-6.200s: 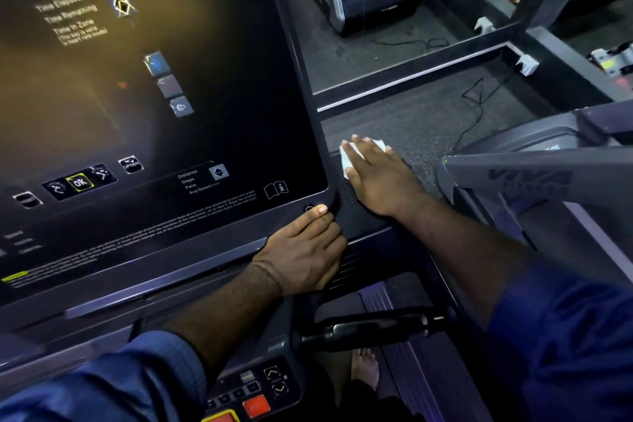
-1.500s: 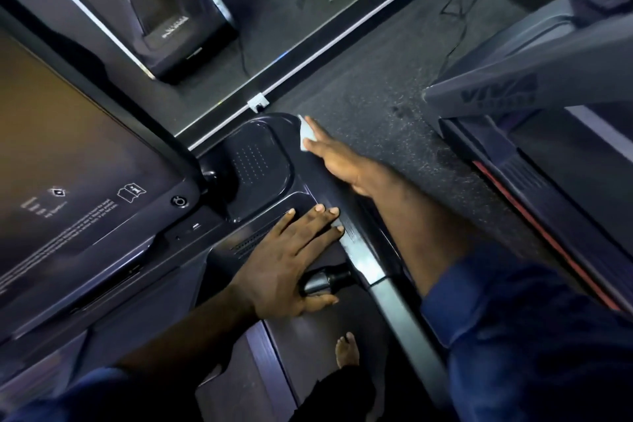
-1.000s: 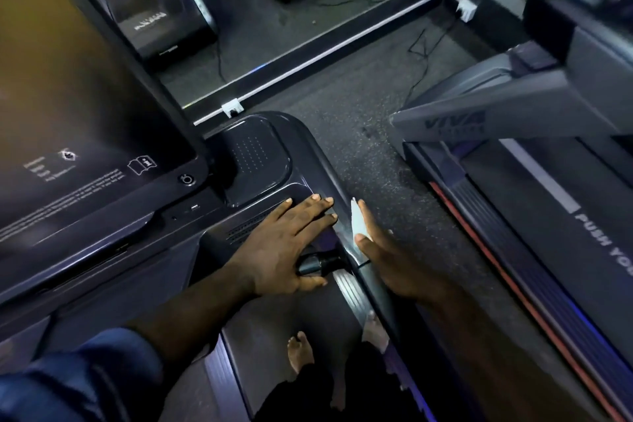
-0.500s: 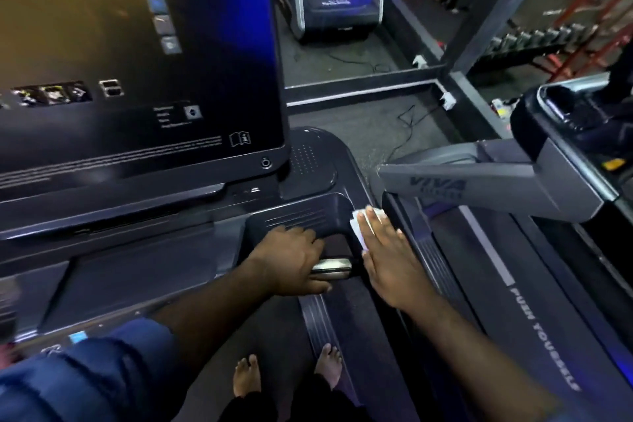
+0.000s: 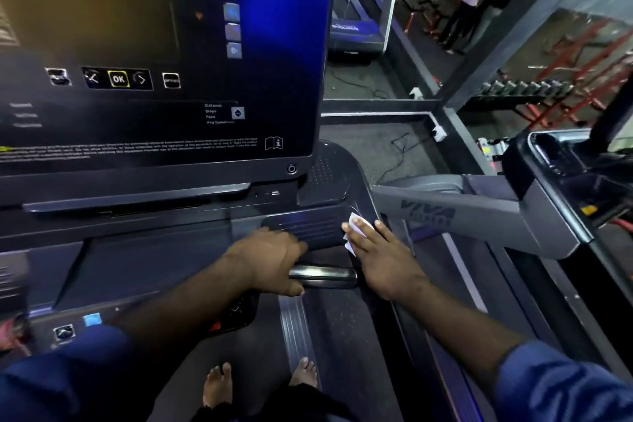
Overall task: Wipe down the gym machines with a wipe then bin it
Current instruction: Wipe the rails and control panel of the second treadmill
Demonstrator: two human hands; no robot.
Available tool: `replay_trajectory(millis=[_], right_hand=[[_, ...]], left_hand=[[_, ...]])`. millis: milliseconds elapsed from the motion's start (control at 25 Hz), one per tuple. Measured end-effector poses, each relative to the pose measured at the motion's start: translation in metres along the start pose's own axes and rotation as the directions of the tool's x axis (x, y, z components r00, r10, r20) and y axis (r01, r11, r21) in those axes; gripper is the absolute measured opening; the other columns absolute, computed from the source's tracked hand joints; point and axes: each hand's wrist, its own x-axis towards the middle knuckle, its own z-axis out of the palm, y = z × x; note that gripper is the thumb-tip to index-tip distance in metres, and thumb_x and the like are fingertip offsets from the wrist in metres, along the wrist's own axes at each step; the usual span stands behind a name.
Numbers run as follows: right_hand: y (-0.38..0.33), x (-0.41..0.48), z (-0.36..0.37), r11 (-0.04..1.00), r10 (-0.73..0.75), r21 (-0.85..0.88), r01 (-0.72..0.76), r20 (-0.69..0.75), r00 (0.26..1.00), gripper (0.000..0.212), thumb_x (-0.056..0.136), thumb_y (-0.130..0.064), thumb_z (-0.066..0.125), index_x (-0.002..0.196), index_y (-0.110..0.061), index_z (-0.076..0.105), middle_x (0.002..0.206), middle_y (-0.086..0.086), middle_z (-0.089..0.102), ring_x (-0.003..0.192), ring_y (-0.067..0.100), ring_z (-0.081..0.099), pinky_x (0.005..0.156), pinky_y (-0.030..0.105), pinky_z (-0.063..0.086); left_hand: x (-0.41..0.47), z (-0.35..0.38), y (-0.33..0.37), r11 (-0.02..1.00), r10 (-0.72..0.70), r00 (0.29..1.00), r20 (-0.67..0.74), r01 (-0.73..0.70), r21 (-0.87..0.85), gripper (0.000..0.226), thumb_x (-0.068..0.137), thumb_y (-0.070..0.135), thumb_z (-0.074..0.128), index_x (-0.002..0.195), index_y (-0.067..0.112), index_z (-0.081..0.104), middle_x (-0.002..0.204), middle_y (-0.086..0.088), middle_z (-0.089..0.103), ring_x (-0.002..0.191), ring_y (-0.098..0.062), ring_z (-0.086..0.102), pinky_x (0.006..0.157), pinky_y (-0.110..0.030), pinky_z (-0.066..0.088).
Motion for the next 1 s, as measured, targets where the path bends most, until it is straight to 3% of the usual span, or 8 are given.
replay_trajectory(millis=[80,200,320,440,600,720,800,1000], right_hand=[[0.007,0.012,-0.008,0.998,-0.037,-0.042,0.037,-0.003,0.999,0.065,0.094,-0.023,0.033,0.159,-0.016,0.040,0.171,0.000,0.019,0.159,0.021,0.013,0.128,0.047,0.014],[0.006,0.044,-0.016,0.999,-0.009,-0.046,0.007,-0.058,0.998,0.077,0.101,-0.027,0.042,0.166,-0.016,0.005,0.173,0.001,-0.011,0.160,0.020,-0.008,0.130,0.045,0.005],[0.000,0.071,-0.009,0.991,-0.135,-0.046,0.129,-0.152,0.979,0.076,0.109,-0.042,0.039,0.166,-0.017,-0.005,0.173,0.001,-0.015,0.159,0.023,-0.013,0.130,0.046,0.005],[-0.014,0.099,-0.005,0.920,-0.391,-0.127,0.371,-0.215,0.895,0.072,0.110,-0.053,0.031,0.166,-0.022,-0.001,0.174,-0.004,-0.010,0.160,0.020,-0.010,0.130,0.044,0.005],[-0.014,0.124,-0.008,0.732,-0.680,-0.258,0.630,-0.233,0.695,0.065,0.110,-0.053,0.035,0.166,-0.028,0.014,0.173,-0.012,0.008,0.159,0.011,0.005,0.130,0.039,0.007],[-0.028,0.131,0.003,0.879,-0.474,-0.184,0.439,-0.431,0.768,0.064,0.111,-0.053,0.034,0.166,-0.027,0.016,0.173,-0.010,0.012,0.159,0.011,0.010,0.129,0.038,0.010],[-0.043,0.131,0.010,0.888,-0.450,-0.159,0.431,-0.481,0.752,0.066,0.111,-0.053,0.033,0.166,-0.023,0.013,0.174,-0.006,0.006,0.160,0.013,0.005,0.130,0.038,0.007],[0.009,0.148,-0.001,0.483,-0.875,-0.404,0.777,-0.175,0.452,0.059,0.108,-0.030,0.040,0.165,-0.027,0.023,0.172,-0.016,0.009,0.159,0.008,0.009,0.130,0.039,0.007]], left_hand=[[0.002,0.000,0.001,0.999,-0.012,1.000,-0.021,0.011,-0.039,0.056,0.080,0.073,0.065,0.107,0.025,0.058,0.105,0.004,0.066,0.097,-0.021,0.064,0.091,-0.039,0.047],[-0.001,-0.005,-0.001,0.994,-0.049,0.995,-0.086,0.040,-0.105,0.048,0.081,0.072,0.065,0.094,0.027,0.056,0.095,0.008,0.066,0.084,-0.016,0.059,0.079,-0.036,0.043],[-0.005,-0.007,0.000,0.963,-0.165,0.949,-0.270,0.096,-0.253,0.027,0.085,0.052,0.054,0.083,0.025,0.059,0.084,0.008,0.067,0.082,-0.018,0.058,0.077,-0.036,0.042],[-0.009,0.002,-0.013,0.834,-0.500,0.755,-0.424,0.290,-0.469,0.011,0.075,0.028,0.051,0.082,0.023,0.059,0.079,0.002,0.064,0.082,-0.026,0.057,0.077,-0.042,0.051],[-0.008,0.003,-0.023,0.649,-0.738,0.591,-0.327,0.485,-0.586,0.013,0.077,0.012,0.064,0.085,0.020,0.058,0.084,0.001,0.063,0.082,-0.024,0.058,0.071,-0.035,0.046],[-0.006,0.002,-0.022,0.621,-0.762,0.563,-0.319,0.495,-0.608,0.012,0.080,0.007,0.060,0.086,0.017,0.056,0.086,0.000,0.061,0.080,-0.023,0.052,0.070,-0.033,0.037],[-0.006,0.001,-0.023,0.618,-0.766,0.553,-0.327,0.494,-0.612,0.009,0.082,0.006,0.057,0.085,0.014,0.057,0.087,-0.003,0.061,0.079,-0.024,0.051,0.071,-0.033,0.035],[-0.005,-0.002,-0.020,0.649,-0.752,0.558,-0.351,0.530,-0.546,0.009,0.082,0.002,0.054,0.082,0.011,0.056,0.084,-0.005,0.059,0.077,-0.025,0.050,0.068,-0.033,0.034]])
